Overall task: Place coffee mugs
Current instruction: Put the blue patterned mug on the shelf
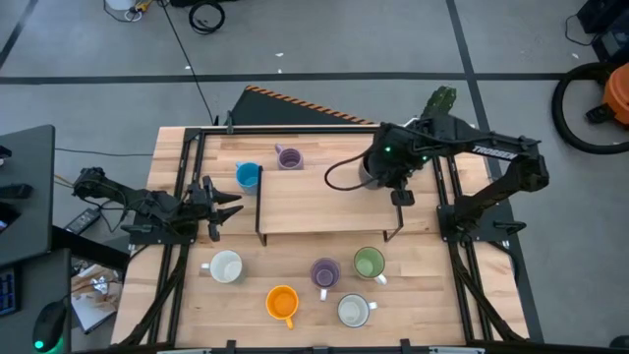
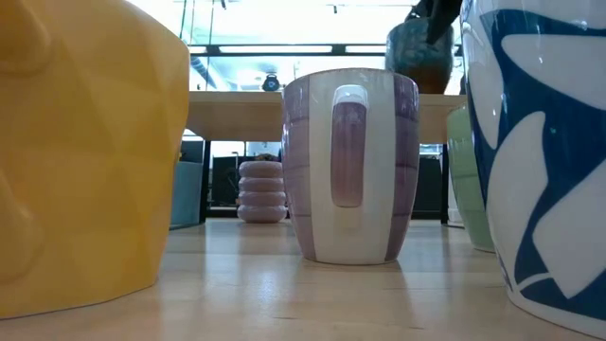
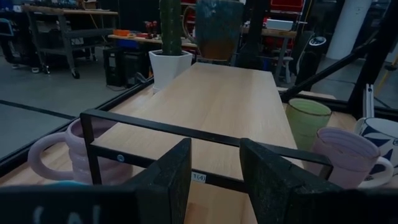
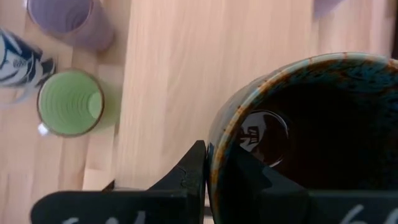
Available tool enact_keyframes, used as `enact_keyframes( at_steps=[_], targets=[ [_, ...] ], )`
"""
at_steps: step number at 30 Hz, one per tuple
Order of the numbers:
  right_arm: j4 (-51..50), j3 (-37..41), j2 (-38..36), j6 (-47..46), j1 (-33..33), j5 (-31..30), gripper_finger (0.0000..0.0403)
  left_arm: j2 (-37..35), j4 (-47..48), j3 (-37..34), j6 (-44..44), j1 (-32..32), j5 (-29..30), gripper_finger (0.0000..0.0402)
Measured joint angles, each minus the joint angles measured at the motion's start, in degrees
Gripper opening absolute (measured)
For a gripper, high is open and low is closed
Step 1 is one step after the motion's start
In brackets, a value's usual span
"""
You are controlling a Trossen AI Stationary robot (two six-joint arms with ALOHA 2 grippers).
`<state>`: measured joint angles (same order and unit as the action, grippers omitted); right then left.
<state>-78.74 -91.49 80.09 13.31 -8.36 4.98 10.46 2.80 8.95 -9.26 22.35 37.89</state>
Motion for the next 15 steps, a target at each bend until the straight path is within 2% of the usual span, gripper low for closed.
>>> enact_keyframes(
  at_steps=[10,15],
  targets=[
    [-0.9,0.0,0.4,1.4,-1.8,0.8,0.0049,0.0,0.0,0.0,-0.4,0.0,0.0,0.0141],
    [0.5,2.9,0.5,1.9,-2.3,0.8,0.005,0.0,0.0,0.0,-0.3,0.0,0.0,0.0141]
  ],
)
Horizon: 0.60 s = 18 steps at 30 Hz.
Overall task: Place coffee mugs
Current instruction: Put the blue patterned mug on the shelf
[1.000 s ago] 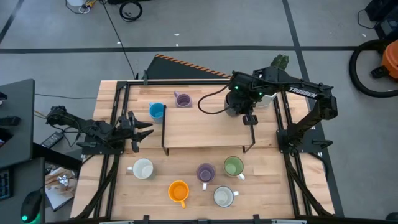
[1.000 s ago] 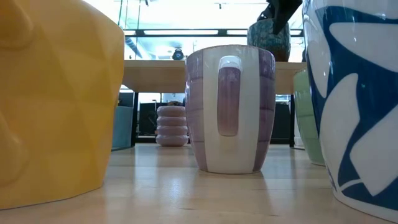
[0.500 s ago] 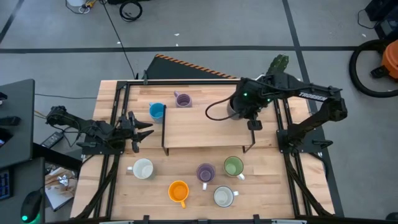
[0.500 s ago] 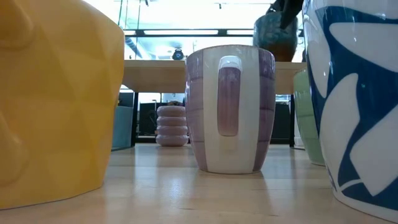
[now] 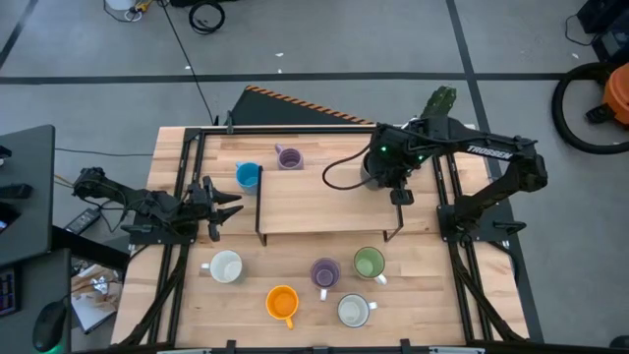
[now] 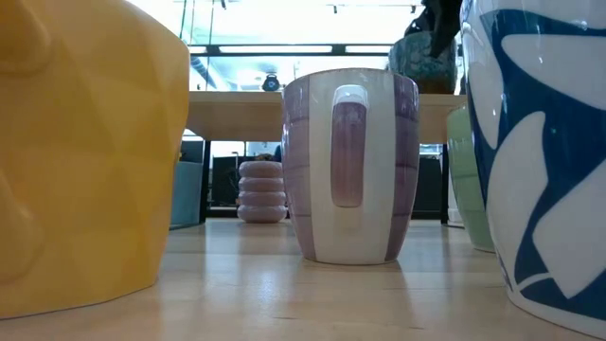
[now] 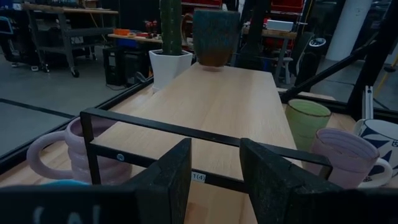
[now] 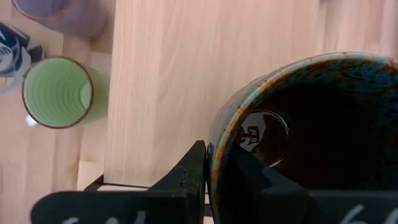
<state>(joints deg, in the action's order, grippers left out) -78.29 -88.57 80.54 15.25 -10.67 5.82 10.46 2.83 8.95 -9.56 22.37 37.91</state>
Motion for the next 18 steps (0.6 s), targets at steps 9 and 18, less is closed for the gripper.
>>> enact_keyframes(
  at_steps=[9,18],
  targets=[
    [1.6,2.6,-0.1,1.7,-0.1,-1.5,0.005,0.0,0.0,0.0,0.1,0.0,0.0,0.0141],
    [1.6,2.5,-0.1,4.9,-2.9,-1.7,0.005,0.0,0.0,0.0,0.1,0.0,0.0,0.0141]
  ],
)
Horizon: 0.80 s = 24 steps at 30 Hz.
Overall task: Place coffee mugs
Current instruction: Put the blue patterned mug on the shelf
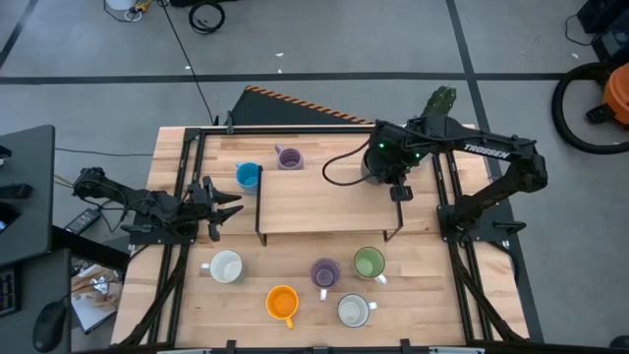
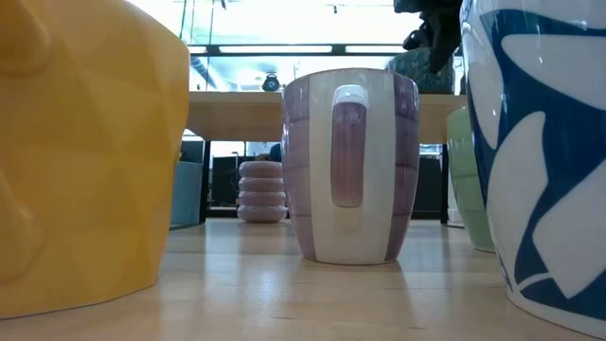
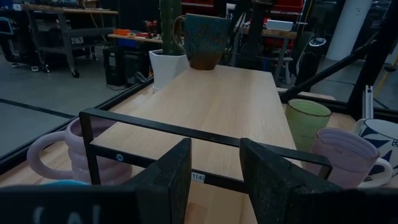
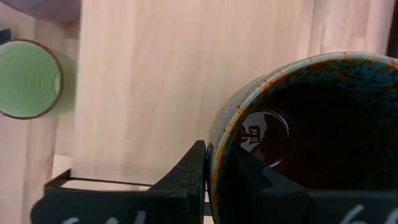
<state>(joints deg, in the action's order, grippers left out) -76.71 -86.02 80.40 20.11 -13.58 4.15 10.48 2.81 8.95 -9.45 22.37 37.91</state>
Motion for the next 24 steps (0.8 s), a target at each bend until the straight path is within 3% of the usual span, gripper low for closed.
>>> enact_keyframes(
  at_steps=[24],
  targets=[
    [-1.3,-0.1,0.0,1.5,-1.5,3.5,0.0053,0.0,0.0,0.0,0.0,0.0,0.0,0.0141]
  ],
)
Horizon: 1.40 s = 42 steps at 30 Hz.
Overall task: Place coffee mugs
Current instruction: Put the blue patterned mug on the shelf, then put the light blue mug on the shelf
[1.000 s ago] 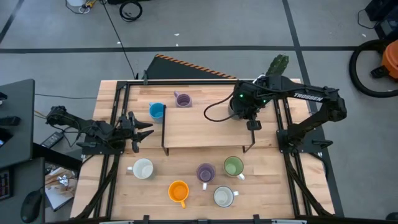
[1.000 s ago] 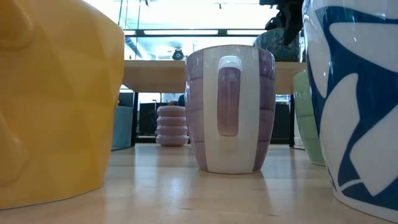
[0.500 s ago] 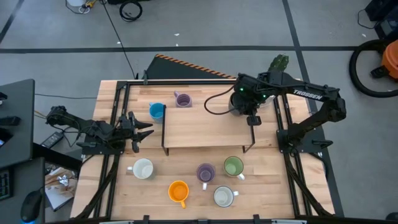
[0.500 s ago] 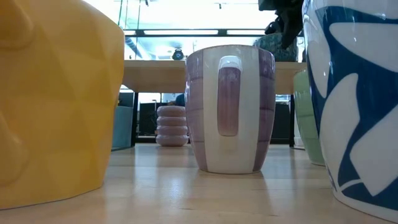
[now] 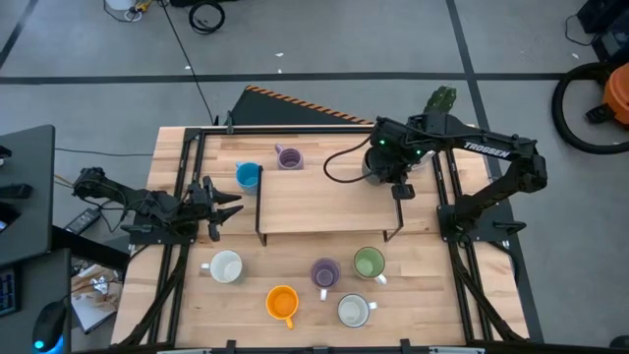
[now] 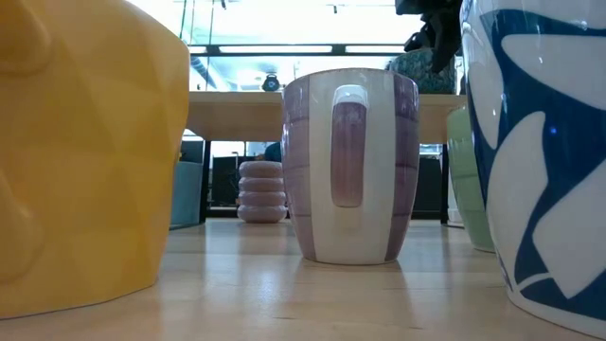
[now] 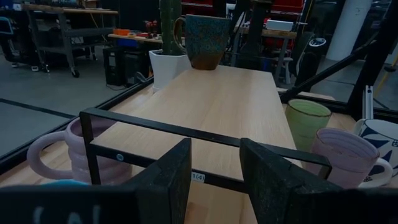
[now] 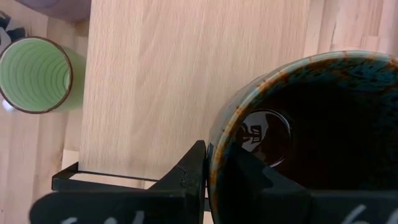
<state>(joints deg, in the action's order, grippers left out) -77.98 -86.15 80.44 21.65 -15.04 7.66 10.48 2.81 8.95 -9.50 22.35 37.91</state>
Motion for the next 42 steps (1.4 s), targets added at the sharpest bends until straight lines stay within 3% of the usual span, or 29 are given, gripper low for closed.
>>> enact_keyframes(
  at_steps=[10,22,29,33,38,42],
  targets=[
    [-0.3,0.1,0.0,-2.1,0.0,-1.1,0.0094,0.0,0.0,0.0,0.1,0.0,0.0,0.0141],
    [-0.2,0.0,0.0,-7.2,0.0,-1.0,0.017,0.0,0.0,0.0,-0.2,0.0,1.3,0.0142],
    [-0.6,-4.1,0.0,-9.2,0.7,-1.1,0.0205,0.0,-0.6,0.7,1.1,0.0,1.4,0.0142],
    [-1.3,-6.3,0.0,-10.3,2.2,-2.9,0.0217,0.0,-0.7,3.1,1.2,0.0,4.9,0.0142],
    [-2.9,-9.0,0.0,-12.6,3.9,-3.7,0.0222,0.0,2.8,6.4,2.5,0.0,7.3,0.0141],
    [-4.1,-11.7,0.0,-15.0,5.4,-5.4,0.0223,0.0,11.5,10.8,-1.2,-0.1,7.5,0.0141]
  ],
)
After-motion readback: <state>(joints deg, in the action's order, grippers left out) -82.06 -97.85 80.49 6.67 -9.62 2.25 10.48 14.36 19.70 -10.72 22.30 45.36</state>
